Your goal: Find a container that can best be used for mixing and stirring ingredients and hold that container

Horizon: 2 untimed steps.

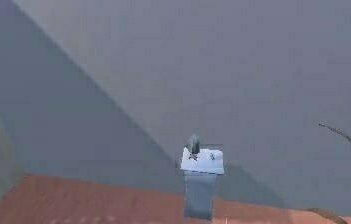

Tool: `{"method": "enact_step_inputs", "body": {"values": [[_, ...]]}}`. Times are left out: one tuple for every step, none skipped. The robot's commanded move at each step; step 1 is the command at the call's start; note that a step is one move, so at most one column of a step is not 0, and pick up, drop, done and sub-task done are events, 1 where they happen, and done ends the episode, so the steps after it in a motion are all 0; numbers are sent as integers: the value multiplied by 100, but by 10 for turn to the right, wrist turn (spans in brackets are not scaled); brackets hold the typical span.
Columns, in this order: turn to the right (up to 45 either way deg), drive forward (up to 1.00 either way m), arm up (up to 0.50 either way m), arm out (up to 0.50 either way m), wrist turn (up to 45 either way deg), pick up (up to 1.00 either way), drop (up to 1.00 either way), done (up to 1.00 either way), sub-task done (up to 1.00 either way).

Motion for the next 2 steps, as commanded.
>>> {"method": "enact_step_inputs", "body": {"values": [[0,20,0,0,0,0,0,0,0],[-450,0,0,0,0,0,0,0,0]]}}
